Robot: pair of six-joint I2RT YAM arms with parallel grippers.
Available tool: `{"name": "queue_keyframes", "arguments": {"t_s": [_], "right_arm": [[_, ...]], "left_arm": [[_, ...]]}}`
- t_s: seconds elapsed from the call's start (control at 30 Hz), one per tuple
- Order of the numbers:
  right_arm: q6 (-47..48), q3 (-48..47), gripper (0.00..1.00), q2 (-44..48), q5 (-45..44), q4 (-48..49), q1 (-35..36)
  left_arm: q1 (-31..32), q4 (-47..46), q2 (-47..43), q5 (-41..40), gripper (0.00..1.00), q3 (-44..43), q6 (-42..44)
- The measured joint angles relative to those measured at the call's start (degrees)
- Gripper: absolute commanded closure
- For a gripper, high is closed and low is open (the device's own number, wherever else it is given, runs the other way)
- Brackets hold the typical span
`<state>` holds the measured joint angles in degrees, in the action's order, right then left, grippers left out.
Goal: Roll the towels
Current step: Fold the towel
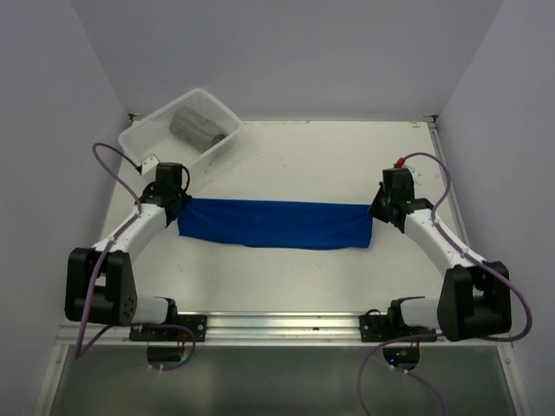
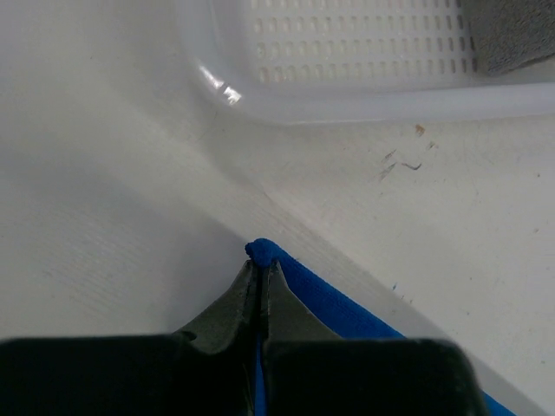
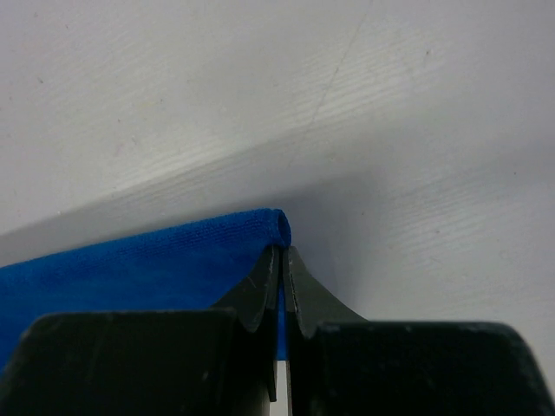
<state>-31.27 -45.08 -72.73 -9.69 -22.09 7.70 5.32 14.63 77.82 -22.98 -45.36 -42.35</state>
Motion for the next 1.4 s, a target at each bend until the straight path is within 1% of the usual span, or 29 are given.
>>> {"name": "queue_keyframes", "arguments": {"t_s": [0.2,0.47,0.57,0.7,0.9,1.0,1.07,1.4], "right_arm": [[0.7,-5.0,1.0,-8.2,-0.5,2.8,0.0],[0.9,-8.9,1.0,-14.6,-1.6,3.7,0.0],[1.0,-10.2,1.0,-16.7,-1.7,3.7,-0.2],[1.2,-11.2,1.0,-17.7,-1.8,3.7,-0.4],[1.8,-11.5,1.0,-17.1,-1.7,3.7,-0.6],[2.0,-11.0,1.0,-14.1,-1.4,3.7,-0.6],[2.0,-9.9,1.0,-10.3,-1.2,3.7,-0.6],[3.3,-1.5,1.0,13.2,1.7,2.6,-0.6]], "left_arm": [[0.0,-1.6,5.9,-0.5,1.0,-6.3,1.0],[0.0,-2.3,14.4,-0.4,0.98,-11.1,2.7],[0.0,-2.1,17.1,-0.2,1.0,-12.8,3.1],[0.0,-1.9,19.1,0.1,1.0,-15.1,3.5],[0.0,-1.7,18.9,0.0,1.0,-16.0,4.0],[0.0,-1.5,16.7,0.0,1.0,-15.0,4.0],[0.0,-1.6,13.2,0.0,1.0,-13.0,4.0],[0.0,-0.9,-11.1,0.0,1.0,-2.0,3.6]]}}
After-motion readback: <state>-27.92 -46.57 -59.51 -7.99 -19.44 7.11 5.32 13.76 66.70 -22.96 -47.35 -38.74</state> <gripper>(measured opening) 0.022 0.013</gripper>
